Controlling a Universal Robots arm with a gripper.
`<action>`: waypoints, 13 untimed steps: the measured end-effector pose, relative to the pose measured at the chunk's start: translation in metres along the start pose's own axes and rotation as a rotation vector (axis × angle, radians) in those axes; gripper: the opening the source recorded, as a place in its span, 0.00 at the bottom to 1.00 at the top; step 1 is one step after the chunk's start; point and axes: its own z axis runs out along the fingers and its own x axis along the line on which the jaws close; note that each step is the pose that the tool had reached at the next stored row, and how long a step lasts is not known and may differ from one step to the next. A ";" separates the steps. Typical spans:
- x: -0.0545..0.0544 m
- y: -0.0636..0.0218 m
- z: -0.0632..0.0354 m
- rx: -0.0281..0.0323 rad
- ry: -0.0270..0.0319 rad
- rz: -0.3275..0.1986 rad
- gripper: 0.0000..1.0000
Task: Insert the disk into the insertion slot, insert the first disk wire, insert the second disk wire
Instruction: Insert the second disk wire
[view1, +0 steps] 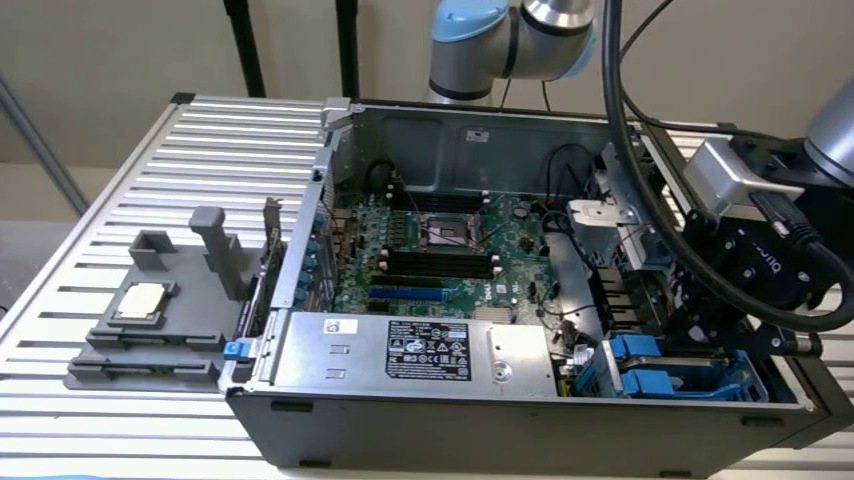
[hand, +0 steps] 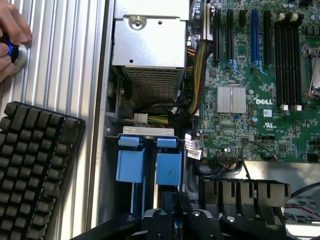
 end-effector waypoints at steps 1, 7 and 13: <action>0.000 -0.0001 0.0002 0.0000 -0.0002 0.000 0.16; 0.000 0.0009 -0.0080 0.0000 -0.0007 -0.001 0.25; 0.000 0.0103 -0.0169 0.0002 0.0006 -0.009 0.25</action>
